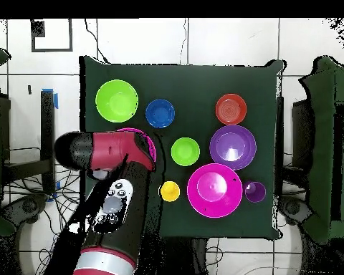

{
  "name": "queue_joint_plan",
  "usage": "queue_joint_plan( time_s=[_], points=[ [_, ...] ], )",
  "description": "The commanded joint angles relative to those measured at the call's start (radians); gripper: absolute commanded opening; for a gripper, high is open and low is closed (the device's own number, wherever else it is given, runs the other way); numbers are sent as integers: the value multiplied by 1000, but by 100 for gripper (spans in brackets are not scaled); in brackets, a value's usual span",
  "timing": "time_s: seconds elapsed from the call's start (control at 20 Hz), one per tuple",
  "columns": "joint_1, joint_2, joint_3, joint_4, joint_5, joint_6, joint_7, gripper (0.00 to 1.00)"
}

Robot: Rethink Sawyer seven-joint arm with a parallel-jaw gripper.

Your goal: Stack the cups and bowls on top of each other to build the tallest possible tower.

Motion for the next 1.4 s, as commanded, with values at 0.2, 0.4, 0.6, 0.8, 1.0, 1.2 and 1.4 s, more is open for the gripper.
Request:
queue_joint_plan(
  time_s=[0.2,0.4,0.6,0.8,1.0,1.2,1.4],
  points=[
    [-262,36,222,175,-129,-351,-187,100],
    [-319,43,261,158,-186,-372,-193,100],
    [-386,54,333,157,-232,-425,-188,100],
    [-455,76,426,161,-269,-490,-182,100],
    [-516,117,500,174,-249,-453,-142,100],
    [-516,141,496,189,-205,-402,-34,100],
    [-504,145,490,215,-189,-411,38,100]
  ],
)
